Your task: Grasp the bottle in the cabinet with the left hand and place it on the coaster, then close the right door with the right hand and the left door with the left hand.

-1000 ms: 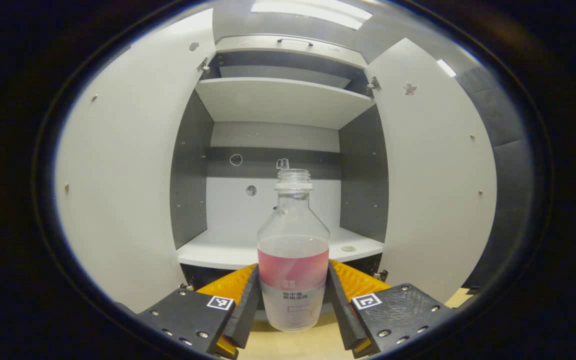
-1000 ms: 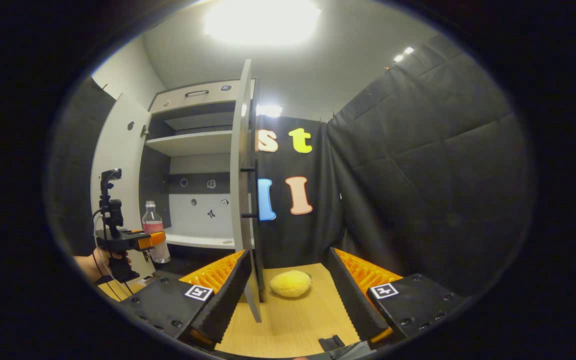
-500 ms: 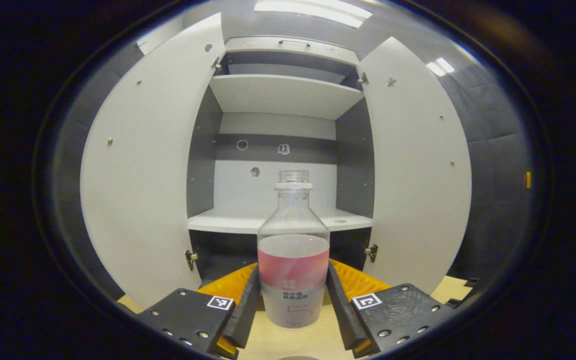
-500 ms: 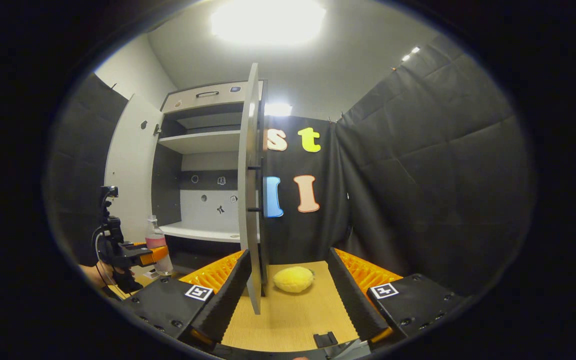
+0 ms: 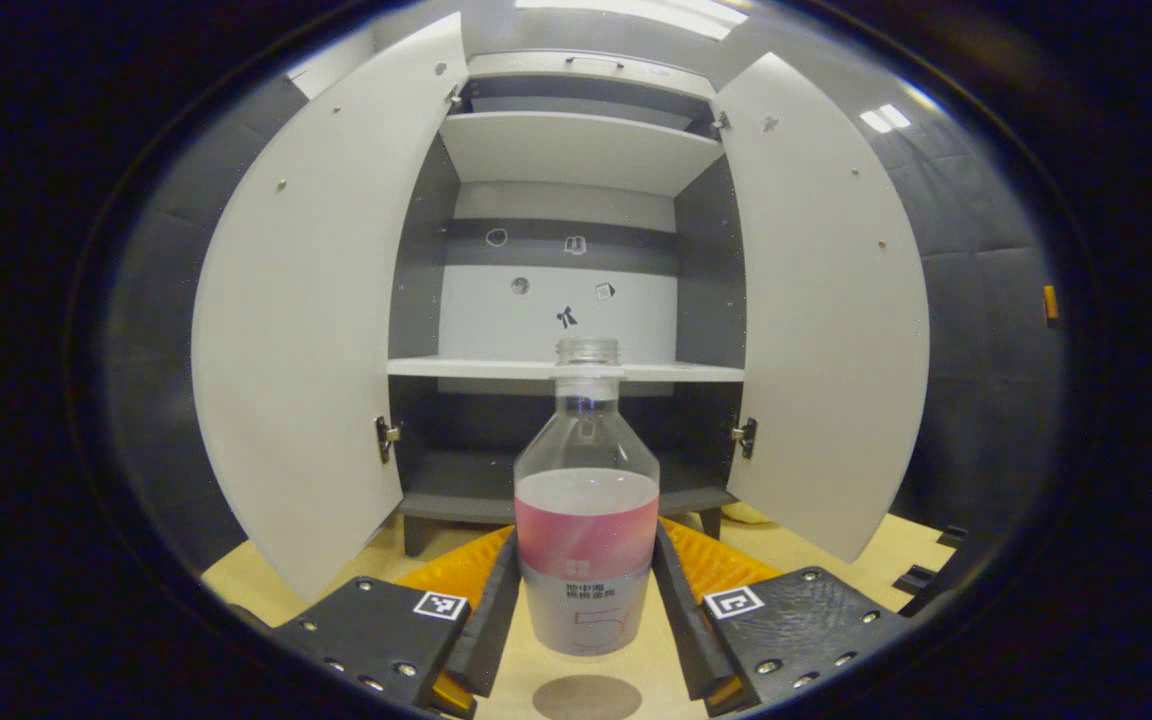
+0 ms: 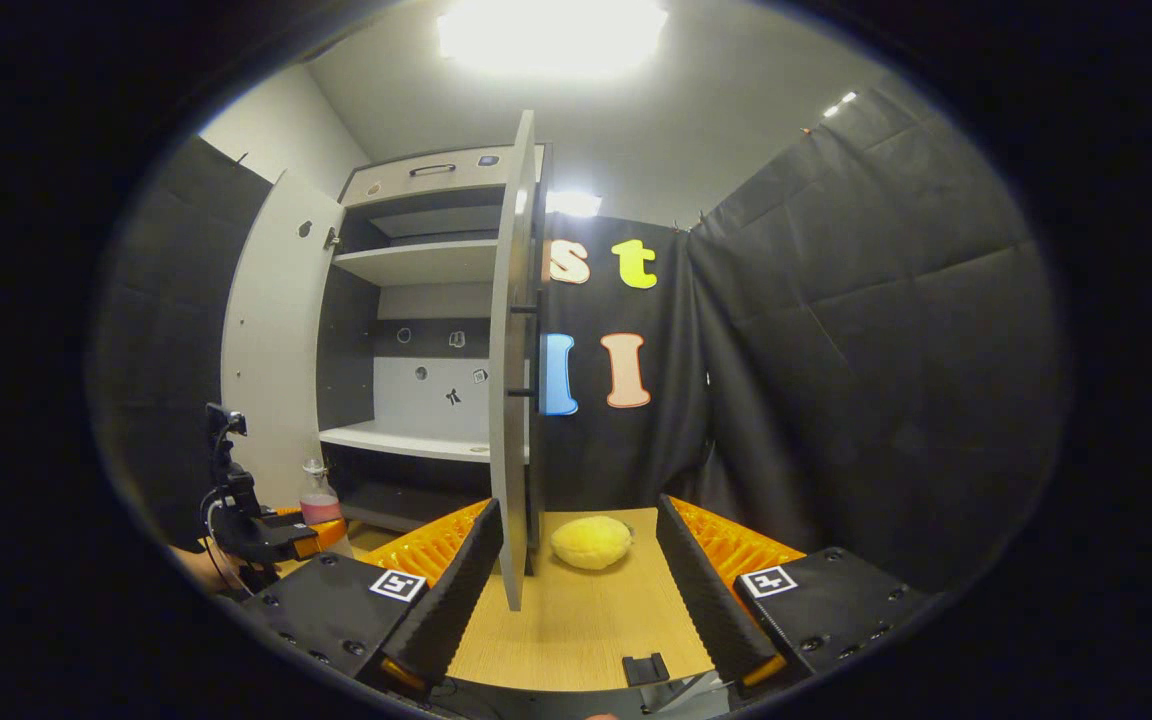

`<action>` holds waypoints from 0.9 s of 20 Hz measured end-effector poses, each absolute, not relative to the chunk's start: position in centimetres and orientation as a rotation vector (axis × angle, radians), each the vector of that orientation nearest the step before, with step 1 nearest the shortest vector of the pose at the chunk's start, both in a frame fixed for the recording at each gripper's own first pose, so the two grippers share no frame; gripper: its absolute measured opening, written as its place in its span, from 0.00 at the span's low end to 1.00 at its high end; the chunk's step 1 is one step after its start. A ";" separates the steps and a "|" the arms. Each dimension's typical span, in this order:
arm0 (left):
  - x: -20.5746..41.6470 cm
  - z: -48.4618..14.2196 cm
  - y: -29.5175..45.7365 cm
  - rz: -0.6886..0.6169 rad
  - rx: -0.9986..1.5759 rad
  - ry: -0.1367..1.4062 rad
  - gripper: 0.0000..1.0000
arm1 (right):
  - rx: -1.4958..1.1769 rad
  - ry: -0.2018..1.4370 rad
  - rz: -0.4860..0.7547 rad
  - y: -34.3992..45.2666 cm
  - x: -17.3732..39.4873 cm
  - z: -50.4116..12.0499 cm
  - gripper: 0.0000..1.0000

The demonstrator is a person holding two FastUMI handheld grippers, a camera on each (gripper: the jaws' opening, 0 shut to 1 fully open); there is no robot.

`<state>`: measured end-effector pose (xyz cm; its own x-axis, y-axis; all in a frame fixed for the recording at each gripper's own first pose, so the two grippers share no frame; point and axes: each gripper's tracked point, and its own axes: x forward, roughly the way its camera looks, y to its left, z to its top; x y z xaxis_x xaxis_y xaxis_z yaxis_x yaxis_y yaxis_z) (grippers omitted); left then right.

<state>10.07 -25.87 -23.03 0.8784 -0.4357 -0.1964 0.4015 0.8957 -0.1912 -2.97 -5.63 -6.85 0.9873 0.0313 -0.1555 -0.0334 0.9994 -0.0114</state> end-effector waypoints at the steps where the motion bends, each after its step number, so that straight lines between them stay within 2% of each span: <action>1: 8.9 -23.6 -25.6 -0.436 -0.145 0.244 0.71 | -0.016 0.161 0.037 -5.5 -3.0 -7.1 0.98; 9: 6.6 -31.8 -25.0 -0.409 -0.143 0.354 0.71 | -0.047 0.189 0.074 -4.7 -1.9 -7.5 0.98; 18: 6.3 -36.8 -26.4 -0.402 -0.114 0.408 0.71 | -0.039 0.222 0.098 -4.1 -1.2 -8.3 0.98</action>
<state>6.31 -26.37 -36.75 0.8406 -0.4025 -0.3625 0.3572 0.9150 -0.1876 -1.22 -4.10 -8.28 0.9707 0.0923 -0.2219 -0.1009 0.9945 -0.0275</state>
